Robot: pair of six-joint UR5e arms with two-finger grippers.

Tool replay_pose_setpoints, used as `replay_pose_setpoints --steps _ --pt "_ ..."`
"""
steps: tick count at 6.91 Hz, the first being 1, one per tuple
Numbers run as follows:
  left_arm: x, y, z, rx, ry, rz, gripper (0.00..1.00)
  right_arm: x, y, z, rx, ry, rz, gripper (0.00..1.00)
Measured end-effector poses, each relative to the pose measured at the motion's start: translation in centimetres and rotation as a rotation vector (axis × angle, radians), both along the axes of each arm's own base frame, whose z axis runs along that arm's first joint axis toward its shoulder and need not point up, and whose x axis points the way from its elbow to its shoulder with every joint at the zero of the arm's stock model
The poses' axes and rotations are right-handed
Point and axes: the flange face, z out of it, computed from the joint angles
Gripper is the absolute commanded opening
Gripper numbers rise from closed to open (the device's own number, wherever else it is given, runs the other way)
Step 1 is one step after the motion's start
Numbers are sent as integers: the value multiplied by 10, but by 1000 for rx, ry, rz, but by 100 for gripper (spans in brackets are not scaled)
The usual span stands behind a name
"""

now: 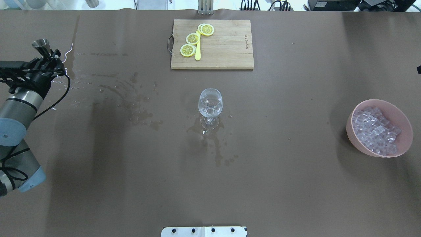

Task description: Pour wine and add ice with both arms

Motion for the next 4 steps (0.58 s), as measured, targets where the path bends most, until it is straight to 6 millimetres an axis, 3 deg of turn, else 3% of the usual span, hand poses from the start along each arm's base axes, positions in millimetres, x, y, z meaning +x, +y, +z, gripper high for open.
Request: replay_pose_setpoints --steps 4 --pt "14 5 17 -30 -169 117 0 -2 0 -1 3 3 -2 100"
